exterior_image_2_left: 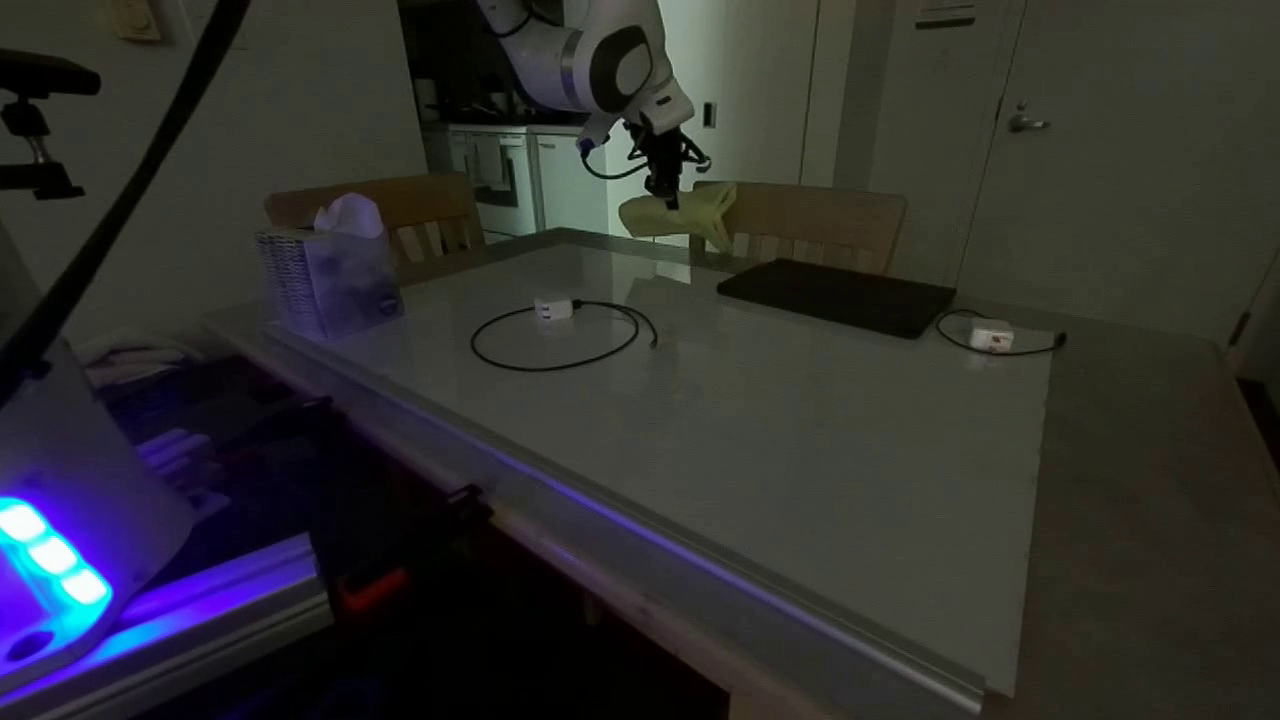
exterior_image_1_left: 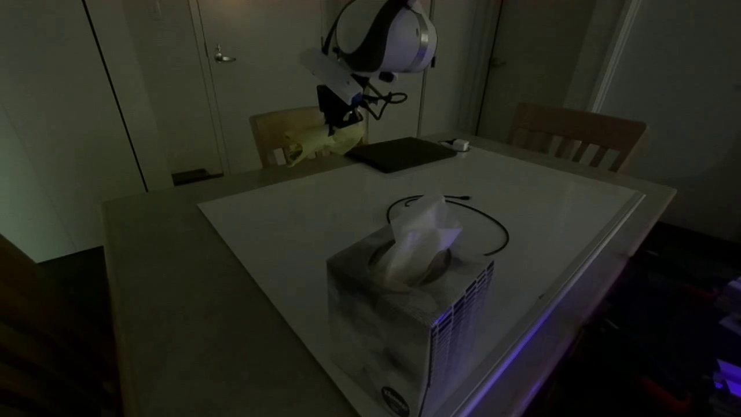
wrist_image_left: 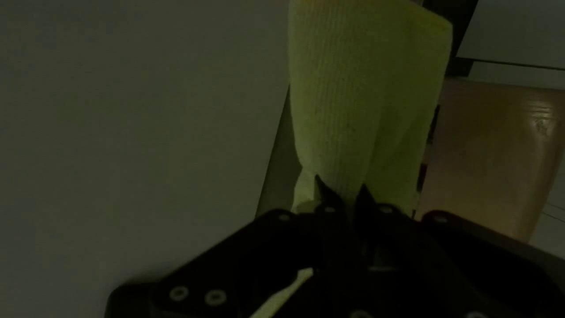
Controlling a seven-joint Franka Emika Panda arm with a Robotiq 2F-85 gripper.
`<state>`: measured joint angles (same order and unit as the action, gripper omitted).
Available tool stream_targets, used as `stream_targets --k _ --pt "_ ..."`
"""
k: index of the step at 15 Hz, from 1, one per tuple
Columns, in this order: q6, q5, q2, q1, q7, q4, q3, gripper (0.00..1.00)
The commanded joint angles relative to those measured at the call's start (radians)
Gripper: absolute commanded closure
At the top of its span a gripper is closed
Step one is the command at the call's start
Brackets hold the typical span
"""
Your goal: Pick up the yellow cloth from the table and move it to the right.
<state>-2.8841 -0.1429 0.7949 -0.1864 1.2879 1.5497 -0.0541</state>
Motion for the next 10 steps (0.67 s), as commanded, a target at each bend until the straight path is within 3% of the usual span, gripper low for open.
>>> stream_targets --k 1,2,8,9,10 --pt "0.004 0.009 -0.012 -0.055 0.040 0.013 -0.114 0.97" --pt "-0.014 0.017 -0.008 -0.111 0.136 0.019 -0.213 0.97" --pt "-0.004 0.056 0.001 -0.226 0.494 0.053 -0.484 0.97" --pt "-0.002 0.068 -0.003 -0.157 0.407 0.023 -0.390 0.90" --pt "-0.002 0.080 -0.004 -0.171 0.455 0.030 -0.423 0.90"
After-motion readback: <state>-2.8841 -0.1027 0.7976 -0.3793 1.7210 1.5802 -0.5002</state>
